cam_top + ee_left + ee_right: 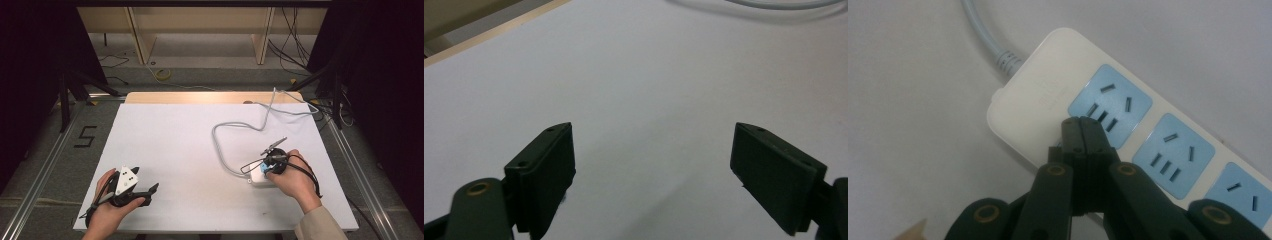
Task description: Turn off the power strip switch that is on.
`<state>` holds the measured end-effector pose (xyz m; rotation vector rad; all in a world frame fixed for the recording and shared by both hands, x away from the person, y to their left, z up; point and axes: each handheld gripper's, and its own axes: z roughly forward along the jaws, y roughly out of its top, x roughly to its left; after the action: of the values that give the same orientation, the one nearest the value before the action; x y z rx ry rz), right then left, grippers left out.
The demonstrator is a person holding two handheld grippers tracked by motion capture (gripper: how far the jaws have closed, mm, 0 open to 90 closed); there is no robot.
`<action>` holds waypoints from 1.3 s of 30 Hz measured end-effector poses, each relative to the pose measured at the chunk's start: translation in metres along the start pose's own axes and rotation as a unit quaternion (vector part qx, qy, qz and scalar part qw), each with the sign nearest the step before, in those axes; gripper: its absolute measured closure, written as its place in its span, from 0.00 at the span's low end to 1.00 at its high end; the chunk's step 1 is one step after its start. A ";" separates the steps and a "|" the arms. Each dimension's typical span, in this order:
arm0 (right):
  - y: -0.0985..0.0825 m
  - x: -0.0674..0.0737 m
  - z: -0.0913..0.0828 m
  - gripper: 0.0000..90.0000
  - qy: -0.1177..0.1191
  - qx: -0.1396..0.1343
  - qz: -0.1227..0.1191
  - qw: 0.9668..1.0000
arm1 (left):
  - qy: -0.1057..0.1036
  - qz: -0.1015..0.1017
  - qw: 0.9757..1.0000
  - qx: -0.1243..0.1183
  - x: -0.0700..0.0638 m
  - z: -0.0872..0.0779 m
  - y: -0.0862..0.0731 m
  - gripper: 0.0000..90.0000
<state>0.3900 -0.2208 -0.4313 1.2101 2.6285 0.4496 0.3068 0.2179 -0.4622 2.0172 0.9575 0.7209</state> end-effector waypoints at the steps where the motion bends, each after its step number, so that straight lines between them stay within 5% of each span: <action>1: 0.000 0.000 0.000 1.00 0.000 0.000 0.000 1.000 | 0.000 0.000 1.000 0.000 0.000 0.000 0.000 0.20; 13: 0.001 0.003 0.001 1.00 -0.010 0.005 -0.002 1.000 | 0.000 0.000 1.000 0.000 -0.001 0.000 0.000 0.20; 39: -0.003 -0.002 0.001 1.00 0.006 -0.009 0.005 1.000 | -0.002 0.001 1.000 0.000 -0.001 0.000 0.000 0.20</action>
<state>0.3892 -0.2238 -0.4328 1.2187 2.6237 0.4841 0.3067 0.2171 -0.4624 2.0186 0.9541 0.7181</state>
